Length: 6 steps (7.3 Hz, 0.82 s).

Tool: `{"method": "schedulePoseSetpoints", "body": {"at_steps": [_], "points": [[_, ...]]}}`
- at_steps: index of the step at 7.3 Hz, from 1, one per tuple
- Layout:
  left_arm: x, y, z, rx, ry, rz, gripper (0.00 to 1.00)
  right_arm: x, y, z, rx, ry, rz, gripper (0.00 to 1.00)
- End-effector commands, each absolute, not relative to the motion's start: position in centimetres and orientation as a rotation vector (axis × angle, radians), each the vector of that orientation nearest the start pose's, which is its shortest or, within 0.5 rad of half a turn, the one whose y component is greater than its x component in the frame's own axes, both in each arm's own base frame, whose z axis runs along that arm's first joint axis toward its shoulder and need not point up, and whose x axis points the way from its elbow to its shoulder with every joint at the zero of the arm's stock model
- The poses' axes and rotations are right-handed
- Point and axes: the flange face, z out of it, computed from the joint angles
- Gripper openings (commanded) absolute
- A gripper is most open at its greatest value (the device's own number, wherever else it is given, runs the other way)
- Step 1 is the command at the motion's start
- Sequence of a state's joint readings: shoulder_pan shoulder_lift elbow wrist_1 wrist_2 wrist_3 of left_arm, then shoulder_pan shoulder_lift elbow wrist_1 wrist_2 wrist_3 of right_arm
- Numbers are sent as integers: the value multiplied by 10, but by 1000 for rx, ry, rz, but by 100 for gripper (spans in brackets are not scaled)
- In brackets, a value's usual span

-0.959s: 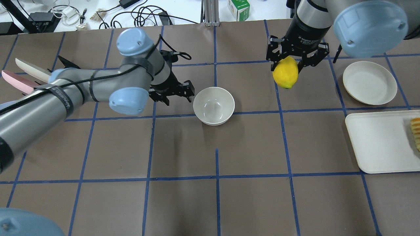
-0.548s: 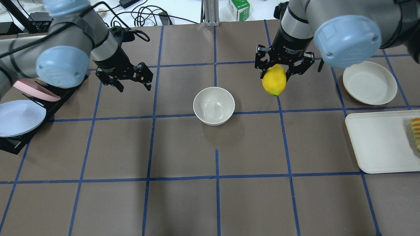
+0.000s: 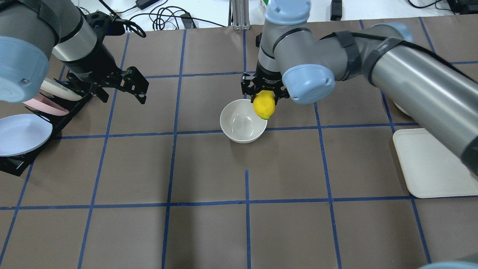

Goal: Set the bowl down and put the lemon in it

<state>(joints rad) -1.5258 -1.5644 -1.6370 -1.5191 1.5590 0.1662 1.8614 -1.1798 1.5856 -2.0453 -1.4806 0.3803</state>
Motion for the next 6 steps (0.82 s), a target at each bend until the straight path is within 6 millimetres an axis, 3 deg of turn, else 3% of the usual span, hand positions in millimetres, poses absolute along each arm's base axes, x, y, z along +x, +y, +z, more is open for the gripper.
{"method": "schedulePoseSetpoints", "body": {"at_steps": [1, 3, 5, 6], "points": [[-132, -477, 485, 198, 3155, 46, 100, 347, -559, 260, 126, 3040, -6, 0], [-134, -480, 482, 148, 3176, 55, 100, 347, -558, 256, 131, 3039, 8, 1], [-132, -475, 490, 143, 3165, 32, 100, 351, -558, 251, 119, 3033, 22, 17], [-133, -478, 483, 140, 3174, 53, 100, 351, -558, 239, 100, 3042, 48, 31]]}}
